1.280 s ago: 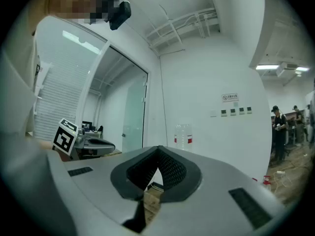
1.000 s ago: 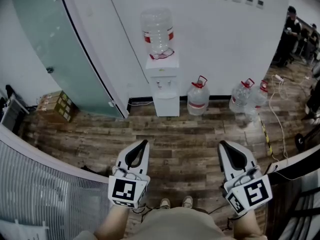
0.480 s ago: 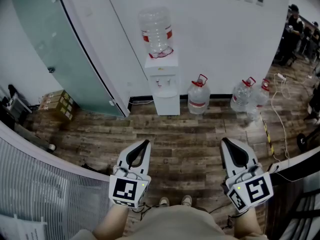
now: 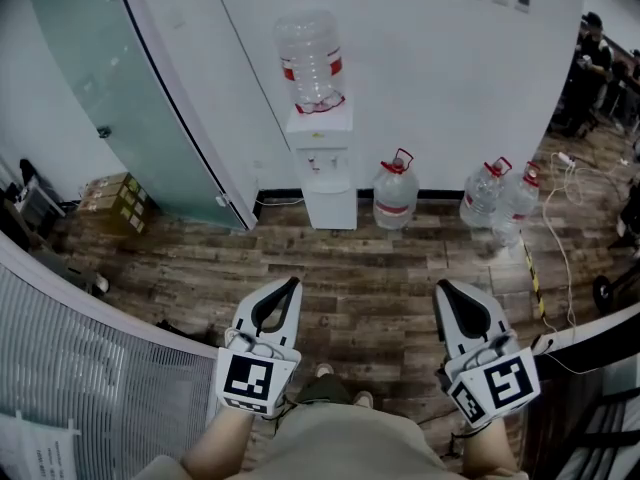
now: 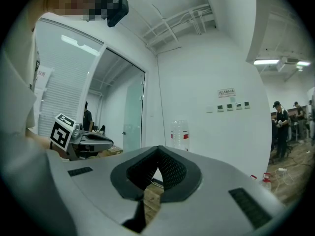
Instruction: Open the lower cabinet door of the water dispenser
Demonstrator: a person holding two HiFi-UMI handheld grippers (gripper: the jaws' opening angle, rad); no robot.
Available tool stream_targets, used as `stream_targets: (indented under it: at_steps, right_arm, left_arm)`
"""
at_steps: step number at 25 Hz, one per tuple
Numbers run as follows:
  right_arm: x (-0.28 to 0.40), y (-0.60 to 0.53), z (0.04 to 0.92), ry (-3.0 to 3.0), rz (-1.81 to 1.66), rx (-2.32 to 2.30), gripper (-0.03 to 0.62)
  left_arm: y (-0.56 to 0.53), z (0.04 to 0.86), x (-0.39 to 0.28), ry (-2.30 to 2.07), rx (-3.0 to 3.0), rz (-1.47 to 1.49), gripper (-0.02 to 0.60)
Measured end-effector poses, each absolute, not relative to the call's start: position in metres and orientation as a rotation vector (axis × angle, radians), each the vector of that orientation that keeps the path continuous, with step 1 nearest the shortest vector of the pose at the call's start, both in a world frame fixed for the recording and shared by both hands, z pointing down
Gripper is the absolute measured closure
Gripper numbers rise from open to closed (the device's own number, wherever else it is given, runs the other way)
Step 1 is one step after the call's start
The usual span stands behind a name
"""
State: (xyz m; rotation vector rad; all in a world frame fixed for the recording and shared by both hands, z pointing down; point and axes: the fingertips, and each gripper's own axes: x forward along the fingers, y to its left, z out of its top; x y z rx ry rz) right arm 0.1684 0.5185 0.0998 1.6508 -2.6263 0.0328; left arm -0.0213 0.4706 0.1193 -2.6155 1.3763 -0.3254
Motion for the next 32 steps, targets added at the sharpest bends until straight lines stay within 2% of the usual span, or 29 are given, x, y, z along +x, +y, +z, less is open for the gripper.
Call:
stream_targets:
  at_steps: [15, 32]
  right_arm:
    - [0.171, 0.441, 0.132, -2.602, 0.052, 1.605, 0.588]
    - [0.134, 0.240, 0.140, -2.540, 0.130, 1.565, 0.588]
  left_arm:
    - [0.395, 0.149, -0.017, 1.409, -2.630, -0.300, 0.575]
    - [0.194, 0.158, -0.044, 1.379, -2.699, -0.366, 0.575]
